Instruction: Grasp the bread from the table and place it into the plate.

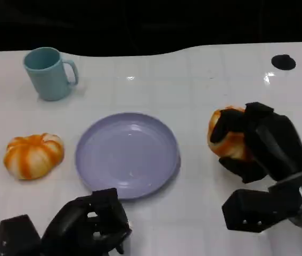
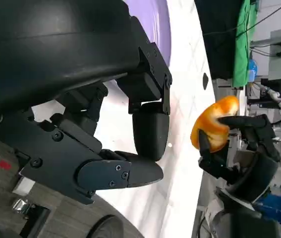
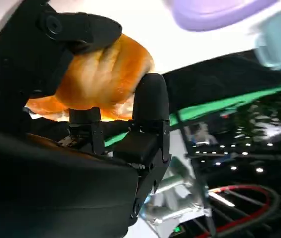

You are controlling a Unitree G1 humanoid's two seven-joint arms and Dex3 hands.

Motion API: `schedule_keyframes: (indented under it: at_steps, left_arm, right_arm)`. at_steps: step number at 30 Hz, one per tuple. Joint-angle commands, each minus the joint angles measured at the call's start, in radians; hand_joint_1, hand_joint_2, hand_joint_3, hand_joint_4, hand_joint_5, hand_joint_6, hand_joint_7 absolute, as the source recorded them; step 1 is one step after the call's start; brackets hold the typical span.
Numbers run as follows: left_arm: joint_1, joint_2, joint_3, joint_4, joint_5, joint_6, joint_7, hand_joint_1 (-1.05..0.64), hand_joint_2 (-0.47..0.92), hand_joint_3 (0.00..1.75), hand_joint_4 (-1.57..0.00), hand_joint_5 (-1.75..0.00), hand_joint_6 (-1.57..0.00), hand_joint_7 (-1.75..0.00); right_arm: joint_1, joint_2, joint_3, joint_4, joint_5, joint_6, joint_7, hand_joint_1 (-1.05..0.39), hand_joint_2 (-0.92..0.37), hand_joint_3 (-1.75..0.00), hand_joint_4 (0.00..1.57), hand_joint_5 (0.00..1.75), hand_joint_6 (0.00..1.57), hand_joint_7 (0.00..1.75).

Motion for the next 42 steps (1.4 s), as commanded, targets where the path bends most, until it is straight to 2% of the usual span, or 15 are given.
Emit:
schedule_keyframes:
  at_steps: [1, 6, 7, 14, 18, 26, 27, 30, 31, 33, 34, 35, 36, 39, 42]
  left_arm:
    - [0.006, 0.013, 0.007, 0.003, -0.012, 0.006, -0.003, -0.51, 0.64, 0.67, -0.81, -1.75, -0.77, -1.38]
    - [0.008, 0.022, 0.004, -0.001, 0.002, -0.007, 0.0, -0.52, 0.64, 0.68, -0.8, -1.75, -0.77, -1.38]
    - [0.008, 0.023, 0.003, -0.004, 0.005, -0.005, 0.003, -0.53, 0.64, 0.68, -0.8, -1.75, -0.77, -1.38]
    - [0.01, 0.02, 0.0, -0.005, -0.007, -0.002, -0.006, -0.53, 0.63, 0.68, -0.8, -1.75, -0.76, -1.4]
    - [0.014, 0.016, -0.001, -0.008, -0.017, 0.009, -0.006, -0.52, 0.63, 0.68, -0.8, -1.75, -0.77, -1.39]
    - [0.016, 0.016, -0.005, -0.012, -0.014, 0.008, -0.002, -0.52, 0.63, 0.68, -0.79, -1.75, -0.77, -1.39]
    - [0.017, 0.016, -0.006, -0.014, -0.013, 0.009, 0.0, -0.51, 0.63, 0.68, -0.79, -1.75, -0.77, -1.38]
    - [0.015, 0.016, -0.006, -0.01, -0.009, 0.003, 0.002, -0.52, 0.63, 0.69, -0.79, -1.75, -0.77, -1.39]
    - [0.014, 0.015, -0.006, -0.009, -0.012, 0.005, 0.0, -0.52, 0.63, 0.69, -0.79, -1.75, -0.77, -1.39]
    - [0.015, 0.015, -0.007, -0.012, -0.014, 0.008, -0.001, -0.52, 0.63, 0.69, -0.79, -1.75, -0.77, -1.39]
    - [0.015, 0.015, -0.007, -0.011, -0.012, 0.005, 0.0, -0.52, 0.63, 0.69, -0.79, -1.75, -0.77, -1.39]
    - [0.016, 0.016, -0.008, -0.014, -0.009, 0.005, 0.002, -0.52, 0.63, 0.69, -0.79, -1.75, -0.77, -1.39]
    - [0.016, 0.016, -0.009, -0.015, -0.008, 0.005, 0.004, -0.52, 0.63, 0.69, -0.79, -1.75, -0.77, -1.39]
    - [0.017, 0.015, -0.009, -0.018, -0.015, 0.009, -0.001, -0.52, 0.63, 0.7, -0.8, -1.75, -0.77, -1.39]
    - [0.018, 0.015, -0.01, -0.018, -0.016, 0.007, -0.001, -0.52, 0.63, 0.7, -0.8, -1.75, -0.77, -1.39]
  right_arm:
    - [0.016, 0.022, -0.009, -0.061, 0.044, -0.026, 0.061, -0.05, -0.22, -1.45, 0.98, 1.75, 0.86, 1.56]
    - [-0.011, 0.074, 0.008, -0.05, 0.043, -0.035, 0.094, -0.05, -0.21, -1.46, 0.98, 1.75, 0.85, 1.57]
    - [-0.022, 0.086, 0.014, -0.039, 0.037, -0.037, 0.094, -0.04, -0.19, -1.47, 0.99, 1.75, 0.86, 1.51]
    - [-0.127, 0.19, 0.059, 0.118, 0.019, -0.085, 0.063, -0.02, -0.15, -1.51, 0.99, 1.75, 0.89, 1.45]
    - [-0.197, 0.261, 0.076, 0.237, 0.01, -0.103, 0.017, -0.02, -0.17, -1.52, 1.01, 1.75, 0.79, 1.72]
    - [-0.281, 0.326, 0.075, 0.377, 0.027, -0.093, 0.025, -0.06, -0.23, -1.47, 0.98, 1.75, 0.77, 1.73]
    - [-0.289, 0.331, 0.075, 0.39, 0.029, -0.094, 0.027, -0.06, -0.23, -1.47, 0.97, 1.75, 0.78, 1.68]
    - [-0.304, 0.334, 0.08, 0.414, 0.027, -0.092, 0.039, -0.1, -0.32, -1.29, 0.87, 1.58, 0.82, 1.2]
    - [-0.306, 0.333, 0.083, 0.416, 0.026, -0.088, 0.05, -0.16, -0.41, -1.09, 0.78, 1.33, 0.78, 0.9]
    - [-0.309, 0.332, 0.09, 0.417, 0.022, -0.08, 0.071, -0.22, -0.55, -0.79, 0.63, 0.87, 0.76, 0.41]
    - [-0.309, 0.33, 0.093, 0.416, 0.021, -0.077, 0.082, -0.24, -0.58, -0.71, 0.57, 0.72, 0.73, 0.28]
    - [-0.309, 0.328, 0.098, 0.411, 0.019, -0.068, 0.104, -0.26, -0.61, -0.67, 0.52, 0.64, 0.71, 0.2]
    - [-0.308, 0.326, 0.1, 0.406, 0.019, -0.061, 0.121, -0.3, -0.65, -0.6, 0.41, 0.58, 0.61, 0.11]
    - [-0.297, 0.321, 0.104, 0.381, 0.025, -0.037, 0.179, -0.42, -0.86, -0.24, 0.09, 0.67, 0.45, 0.02]
    - [-0.285, 0.316, 0.101, 0.357, 0.035, -0.025, 0.22, -0.45, -0.91, -0.15, 0.01, 0.68, 0.4, 0.0]
